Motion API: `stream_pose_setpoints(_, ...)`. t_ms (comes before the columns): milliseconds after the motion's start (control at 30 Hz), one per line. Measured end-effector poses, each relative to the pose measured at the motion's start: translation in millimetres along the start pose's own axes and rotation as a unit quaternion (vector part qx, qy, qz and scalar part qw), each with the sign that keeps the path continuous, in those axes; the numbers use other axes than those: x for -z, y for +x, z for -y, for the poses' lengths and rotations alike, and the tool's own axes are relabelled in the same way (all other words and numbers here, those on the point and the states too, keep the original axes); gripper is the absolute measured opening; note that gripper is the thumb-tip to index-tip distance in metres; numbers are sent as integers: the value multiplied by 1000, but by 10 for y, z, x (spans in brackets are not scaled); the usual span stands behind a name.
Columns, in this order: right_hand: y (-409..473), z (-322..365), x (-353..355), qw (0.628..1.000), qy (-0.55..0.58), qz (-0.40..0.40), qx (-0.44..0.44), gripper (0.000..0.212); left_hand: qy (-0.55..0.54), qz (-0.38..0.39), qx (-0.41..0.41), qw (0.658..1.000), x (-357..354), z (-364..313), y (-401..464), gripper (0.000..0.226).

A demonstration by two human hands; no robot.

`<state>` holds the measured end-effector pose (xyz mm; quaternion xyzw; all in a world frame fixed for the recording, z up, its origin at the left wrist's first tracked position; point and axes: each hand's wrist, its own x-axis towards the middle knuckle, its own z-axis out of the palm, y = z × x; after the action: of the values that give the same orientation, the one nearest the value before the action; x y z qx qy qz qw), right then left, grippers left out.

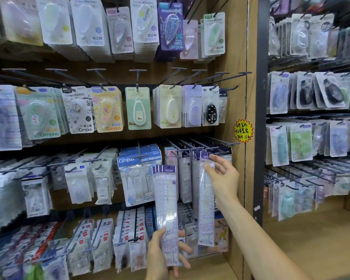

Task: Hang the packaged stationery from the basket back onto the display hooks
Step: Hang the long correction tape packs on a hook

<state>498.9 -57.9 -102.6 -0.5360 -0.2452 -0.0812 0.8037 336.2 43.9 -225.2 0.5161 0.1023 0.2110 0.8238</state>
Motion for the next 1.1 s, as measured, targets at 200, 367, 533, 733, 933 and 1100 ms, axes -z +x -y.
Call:
stream_pose_setpoints(200, 88, -25, -47, 998, -49, -43, 13, 27, 9, 27, -9, 1000, 4, -64, -27, 61)
stream_pose_setpoints(367, 55, -104, -90, 996, -83, -39, 10, 29, 29, 21, -25, 999, -21, -111, -61, 58)
stream_pose_setpoints(533, 197, -53, -309, 991, -124, -52, -22, 31, 53, 16, -26, 998, -79, -174, -83, 54)
stream_pose_setpoints(733, -108, -159, -164, 987, -144, -68, 29, 22, 107, 16, -12, 994, -148, -259, -190, 43)
stream_pose_setpoints(933, -361, -130, -136, 997, 32, -11, -68, 29, 121, -3, -11, 993, -270, -191, -161, 35)
stream_pose_setpoints(1100, -311, -91, -84, 996, 62, -21, -58, 31, 156, -30, -24, 987, -301, -177, -180, 36)
